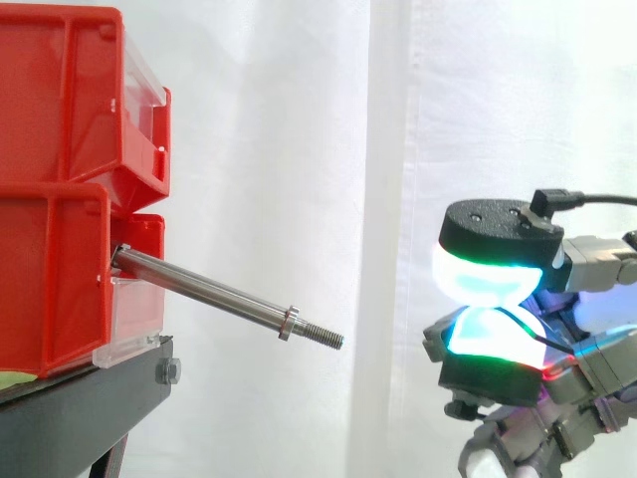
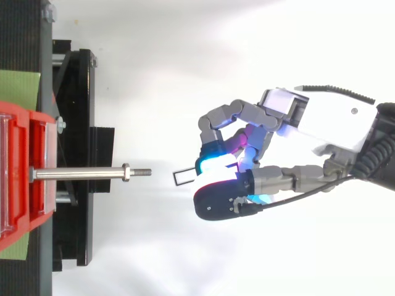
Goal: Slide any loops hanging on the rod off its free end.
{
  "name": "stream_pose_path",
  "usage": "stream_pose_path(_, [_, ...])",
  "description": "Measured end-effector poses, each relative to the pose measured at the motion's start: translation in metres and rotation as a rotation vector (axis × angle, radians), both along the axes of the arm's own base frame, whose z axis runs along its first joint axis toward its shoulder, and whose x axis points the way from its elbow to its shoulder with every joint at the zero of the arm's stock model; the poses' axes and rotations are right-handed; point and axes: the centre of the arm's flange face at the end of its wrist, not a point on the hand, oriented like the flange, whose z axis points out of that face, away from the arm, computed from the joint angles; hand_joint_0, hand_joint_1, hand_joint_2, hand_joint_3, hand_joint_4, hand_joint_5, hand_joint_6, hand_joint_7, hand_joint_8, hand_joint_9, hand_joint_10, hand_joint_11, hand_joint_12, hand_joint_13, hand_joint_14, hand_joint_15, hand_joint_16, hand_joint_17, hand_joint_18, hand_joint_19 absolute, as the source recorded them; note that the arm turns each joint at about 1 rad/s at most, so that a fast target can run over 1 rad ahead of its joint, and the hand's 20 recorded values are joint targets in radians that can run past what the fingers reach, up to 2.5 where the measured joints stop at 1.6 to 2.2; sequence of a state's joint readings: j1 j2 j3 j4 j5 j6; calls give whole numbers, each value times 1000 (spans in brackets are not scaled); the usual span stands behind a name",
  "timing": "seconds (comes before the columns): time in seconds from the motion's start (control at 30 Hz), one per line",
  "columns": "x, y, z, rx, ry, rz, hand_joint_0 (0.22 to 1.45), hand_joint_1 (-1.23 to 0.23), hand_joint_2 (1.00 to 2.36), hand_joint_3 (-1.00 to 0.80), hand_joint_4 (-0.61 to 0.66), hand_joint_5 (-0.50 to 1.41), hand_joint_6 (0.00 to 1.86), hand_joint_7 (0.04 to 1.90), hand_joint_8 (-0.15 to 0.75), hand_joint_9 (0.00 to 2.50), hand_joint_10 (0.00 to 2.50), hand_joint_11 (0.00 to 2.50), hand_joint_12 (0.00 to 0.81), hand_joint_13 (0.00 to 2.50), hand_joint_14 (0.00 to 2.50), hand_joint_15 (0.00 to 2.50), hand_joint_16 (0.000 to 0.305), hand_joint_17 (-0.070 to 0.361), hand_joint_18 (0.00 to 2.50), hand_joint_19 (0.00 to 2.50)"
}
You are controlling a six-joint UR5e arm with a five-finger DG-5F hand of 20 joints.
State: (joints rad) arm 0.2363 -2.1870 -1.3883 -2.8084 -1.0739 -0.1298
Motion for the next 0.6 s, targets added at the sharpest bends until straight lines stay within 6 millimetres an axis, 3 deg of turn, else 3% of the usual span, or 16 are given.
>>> stream_pose_path(0.6, [3,1,3,-39,-18,6,626,-765,1022,-171,141,-175,900,1448,352,1371,22,1414,365,859,15,444,47,107,815,469])
